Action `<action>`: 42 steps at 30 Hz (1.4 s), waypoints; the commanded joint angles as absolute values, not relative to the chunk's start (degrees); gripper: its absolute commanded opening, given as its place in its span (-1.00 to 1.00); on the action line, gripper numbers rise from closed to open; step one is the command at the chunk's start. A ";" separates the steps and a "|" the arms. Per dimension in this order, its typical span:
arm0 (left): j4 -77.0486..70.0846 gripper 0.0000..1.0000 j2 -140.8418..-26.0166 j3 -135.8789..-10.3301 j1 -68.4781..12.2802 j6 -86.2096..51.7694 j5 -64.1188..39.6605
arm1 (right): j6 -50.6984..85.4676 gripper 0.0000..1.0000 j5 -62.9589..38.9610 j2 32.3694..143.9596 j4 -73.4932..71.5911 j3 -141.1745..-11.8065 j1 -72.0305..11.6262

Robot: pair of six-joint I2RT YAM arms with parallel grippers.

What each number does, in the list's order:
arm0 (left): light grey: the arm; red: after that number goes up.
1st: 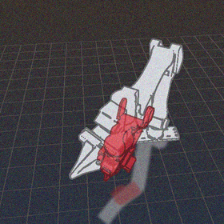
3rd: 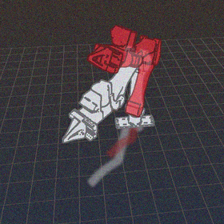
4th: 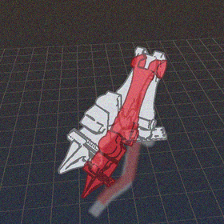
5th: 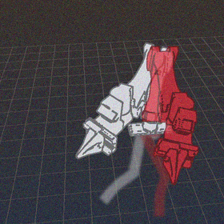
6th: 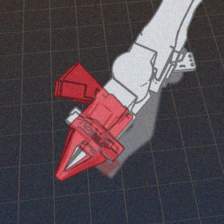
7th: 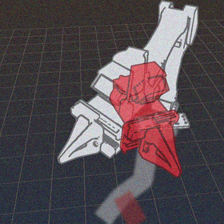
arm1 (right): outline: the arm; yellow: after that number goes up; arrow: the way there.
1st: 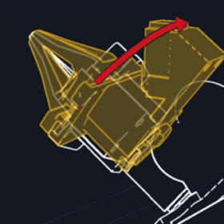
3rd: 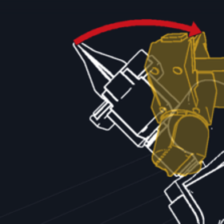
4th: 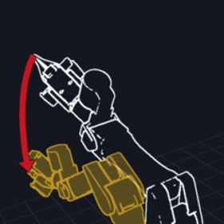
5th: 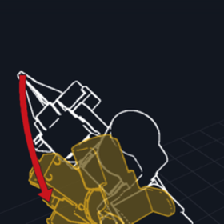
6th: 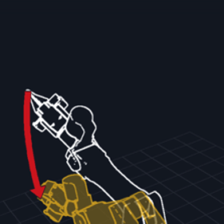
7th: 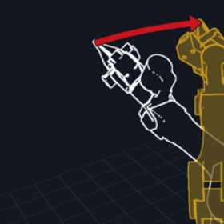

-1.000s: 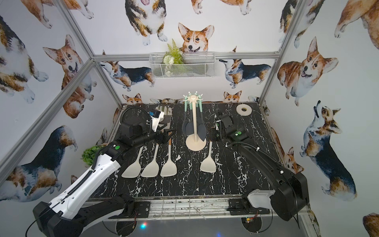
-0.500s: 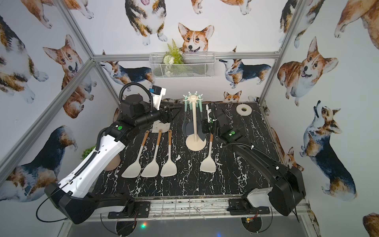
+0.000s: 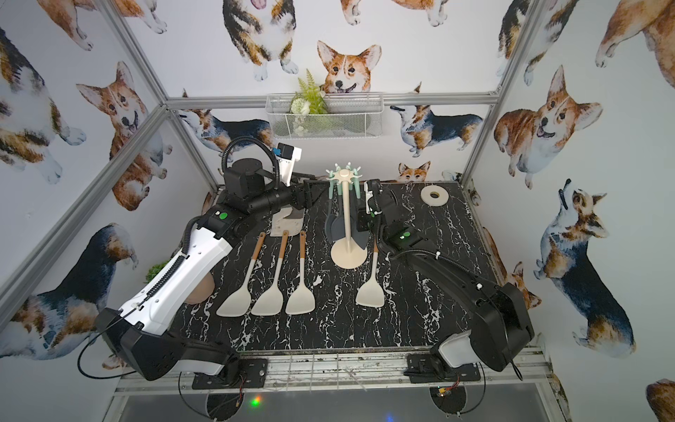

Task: Take the spatula off the kitchen utensil rack
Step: Take off the spatula from the rack.

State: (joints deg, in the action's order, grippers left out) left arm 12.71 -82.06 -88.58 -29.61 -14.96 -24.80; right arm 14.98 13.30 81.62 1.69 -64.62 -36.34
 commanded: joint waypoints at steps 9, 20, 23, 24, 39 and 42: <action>10.10 0.45 -82.00 -86.73 -29.44 -13.27 -24.83 | 12.16 -0.36 12.72 82.96 -5.33 -64.47 -36.39; 10.54 0.46 -80.86 -84.09 -29.37 -12.22 -23.55 | 10.06 -0.98 12.04 81.10 -6.55 -62.36 -36.39; 10.46 0.46 -80.77 -83.77 -29.36 -12.30 -23.55 | 9.62 -1.00 12.61 79.85 -6.43 -61.63 -36.39; 10.38 0.46 -80.81 -83.65 -29.41 -12.30 -23.64 | 9.40 -1.00 12.75 79.44 -6.27 -61.53 -36.39; 9.67 0.47 -79.25 -81.00 -29.10 -12.92 -23.88 | 7.56 -1.00 16.50 76.26 -1.85 -63.26 -36.39; 10.06 0.47 -78.27 -80.14 -28.94 -12.36 -23.86 | 7.81 -1.00 16.94 74.33 -0.12 -61.91 -36.39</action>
